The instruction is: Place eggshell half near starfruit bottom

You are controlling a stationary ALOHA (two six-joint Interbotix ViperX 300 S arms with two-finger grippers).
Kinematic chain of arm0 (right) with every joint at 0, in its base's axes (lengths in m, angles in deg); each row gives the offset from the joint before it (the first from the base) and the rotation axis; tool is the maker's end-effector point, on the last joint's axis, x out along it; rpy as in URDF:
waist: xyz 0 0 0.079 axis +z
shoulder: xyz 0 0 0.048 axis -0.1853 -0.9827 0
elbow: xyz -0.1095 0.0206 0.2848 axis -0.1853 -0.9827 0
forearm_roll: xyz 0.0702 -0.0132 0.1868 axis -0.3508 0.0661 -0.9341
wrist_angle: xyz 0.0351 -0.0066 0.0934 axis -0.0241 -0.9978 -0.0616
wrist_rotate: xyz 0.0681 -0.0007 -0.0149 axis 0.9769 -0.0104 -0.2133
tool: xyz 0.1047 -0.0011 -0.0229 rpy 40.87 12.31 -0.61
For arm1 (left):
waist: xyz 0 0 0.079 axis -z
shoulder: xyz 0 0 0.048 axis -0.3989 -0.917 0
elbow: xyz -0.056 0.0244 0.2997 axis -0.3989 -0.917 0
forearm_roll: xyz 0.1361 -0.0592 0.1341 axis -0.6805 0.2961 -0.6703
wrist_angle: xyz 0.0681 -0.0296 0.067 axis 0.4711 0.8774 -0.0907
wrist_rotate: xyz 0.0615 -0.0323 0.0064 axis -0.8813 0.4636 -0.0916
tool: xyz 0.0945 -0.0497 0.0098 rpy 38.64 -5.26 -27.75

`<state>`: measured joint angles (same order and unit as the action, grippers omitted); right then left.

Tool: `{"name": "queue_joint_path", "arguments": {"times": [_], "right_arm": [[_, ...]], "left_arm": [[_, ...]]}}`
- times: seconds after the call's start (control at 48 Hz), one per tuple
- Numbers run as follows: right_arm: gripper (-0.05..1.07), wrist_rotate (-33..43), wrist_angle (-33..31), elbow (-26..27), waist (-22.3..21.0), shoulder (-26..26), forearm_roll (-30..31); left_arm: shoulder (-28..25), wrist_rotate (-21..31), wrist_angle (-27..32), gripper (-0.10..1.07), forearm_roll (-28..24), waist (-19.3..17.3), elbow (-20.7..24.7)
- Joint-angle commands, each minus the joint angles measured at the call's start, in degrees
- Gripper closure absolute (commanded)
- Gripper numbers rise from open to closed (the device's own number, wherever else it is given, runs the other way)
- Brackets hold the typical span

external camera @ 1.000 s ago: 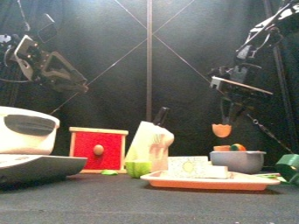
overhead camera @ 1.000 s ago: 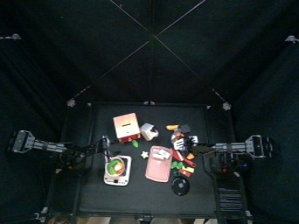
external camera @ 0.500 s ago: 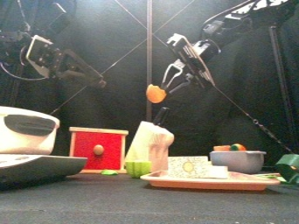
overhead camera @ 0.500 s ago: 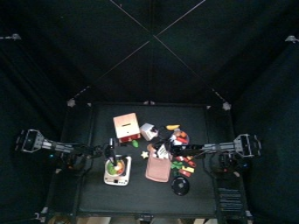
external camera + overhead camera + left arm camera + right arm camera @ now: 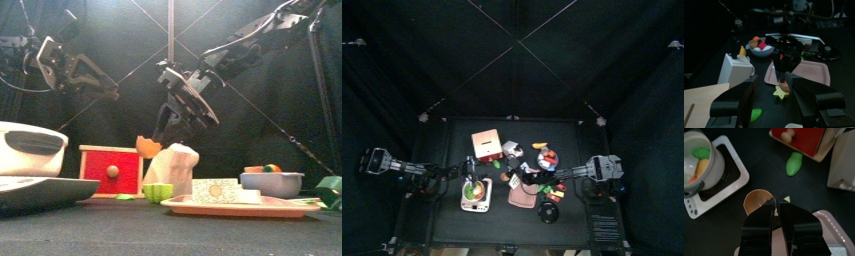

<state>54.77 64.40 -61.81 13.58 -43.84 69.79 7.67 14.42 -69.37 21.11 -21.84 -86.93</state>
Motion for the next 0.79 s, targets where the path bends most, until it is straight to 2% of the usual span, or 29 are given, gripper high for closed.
{"name": "queue_joint_path", "arguments": {"times": [0.0, 0.271, 0.771], "right_arm": [[0.48, -0.1, 0.3, 1.6, 0.4, 0.6, -0.1], [0.28, -0.1, 0.0, 2.5, 0.8, -0.7, -0.5], [0.28, -0.1, -2.0, 2.8, 1.1, -0.7, -1.0]], "left_arm": [[1.1, 0.1, -0.5, 0.12, 0.0, -0.2, 0.2], [1.6, 0.1, -0.5, 0.12, 0.1, -0.3, -0.4], [1.6, 0.2, -0.4, 0.12, 0.2, -0.2, -0.5]]}}
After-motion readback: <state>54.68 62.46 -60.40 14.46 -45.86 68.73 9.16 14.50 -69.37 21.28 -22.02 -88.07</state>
